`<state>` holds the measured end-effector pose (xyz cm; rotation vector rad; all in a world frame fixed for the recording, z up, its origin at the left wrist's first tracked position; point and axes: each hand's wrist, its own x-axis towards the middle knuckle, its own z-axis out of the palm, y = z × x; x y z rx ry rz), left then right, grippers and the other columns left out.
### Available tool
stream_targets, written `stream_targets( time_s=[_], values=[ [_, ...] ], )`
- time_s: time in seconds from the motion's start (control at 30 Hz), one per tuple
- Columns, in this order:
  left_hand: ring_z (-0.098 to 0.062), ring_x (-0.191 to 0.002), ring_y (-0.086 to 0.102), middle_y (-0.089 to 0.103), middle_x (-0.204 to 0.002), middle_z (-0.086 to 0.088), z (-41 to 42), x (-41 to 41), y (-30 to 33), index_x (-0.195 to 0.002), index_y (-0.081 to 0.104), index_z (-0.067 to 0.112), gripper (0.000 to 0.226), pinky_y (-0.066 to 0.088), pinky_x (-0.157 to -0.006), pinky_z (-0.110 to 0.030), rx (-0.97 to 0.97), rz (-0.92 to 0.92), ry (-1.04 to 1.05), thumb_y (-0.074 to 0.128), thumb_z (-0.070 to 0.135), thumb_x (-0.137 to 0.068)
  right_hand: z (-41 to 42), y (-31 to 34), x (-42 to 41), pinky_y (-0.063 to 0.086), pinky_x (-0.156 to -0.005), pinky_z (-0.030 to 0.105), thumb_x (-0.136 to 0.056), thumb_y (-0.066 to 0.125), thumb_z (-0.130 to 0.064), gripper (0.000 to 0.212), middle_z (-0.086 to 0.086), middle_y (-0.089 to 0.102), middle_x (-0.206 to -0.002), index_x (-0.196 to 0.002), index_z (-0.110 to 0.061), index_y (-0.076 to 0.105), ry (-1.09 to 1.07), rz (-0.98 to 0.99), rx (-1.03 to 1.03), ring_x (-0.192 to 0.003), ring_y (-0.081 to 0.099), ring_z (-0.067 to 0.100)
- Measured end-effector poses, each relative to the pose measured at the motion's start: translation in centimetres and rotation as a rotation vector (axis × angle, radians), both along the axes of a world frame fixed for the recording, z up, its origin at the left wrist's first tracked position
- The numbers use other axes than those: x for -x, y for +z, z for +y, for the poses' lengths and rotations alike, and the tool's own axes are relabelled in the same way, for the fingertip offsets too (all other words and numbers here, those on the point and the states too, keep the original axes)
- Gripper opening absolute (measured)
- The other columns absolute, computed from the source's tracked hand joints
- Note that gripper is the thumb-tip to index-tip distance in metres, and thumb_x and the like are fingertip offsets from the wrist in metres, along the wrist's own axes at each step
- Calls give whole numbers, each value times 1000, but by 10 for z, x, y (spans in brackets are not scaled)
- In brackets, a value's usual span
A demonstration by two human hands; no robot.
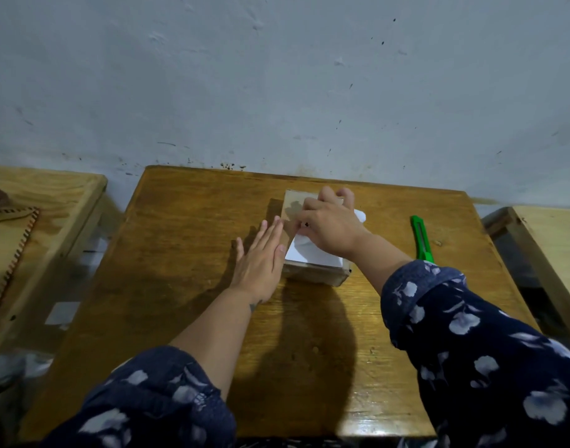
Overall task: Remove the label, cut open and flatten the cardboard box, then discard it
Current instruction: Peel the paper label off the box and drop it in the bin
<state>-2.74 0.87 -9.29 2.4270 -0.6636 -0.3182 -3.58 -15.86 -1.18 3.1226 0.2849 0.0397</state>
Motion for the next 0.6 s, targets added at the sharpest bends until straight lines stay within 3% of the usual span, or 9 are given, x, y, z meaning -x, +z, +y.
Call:
stream_targets(
  time_s=[0.2,0.6],
  values=[
    [-2,-145,-10,-1,-161,15,1,1,3,-152,-4,34,51,-9,-118,-51,-10,16,-9,11,35,-103,0,1,3,16,-95,47,-96,45,-34,20,-10,50,-94,-98,-28,64,-111,84,-19,-110,34,20],
    [-6,-145,-16,-10,-160,14,0,1,13,-151,-10,30,52,-12,-116,-55,-157,0,-51,7,37,-103,-2,5,13,16,-88,42,-96,46,-32,22,-13,62,-88,-95,-32,68,-227,110,-123,-105,35,15]
  ],
)
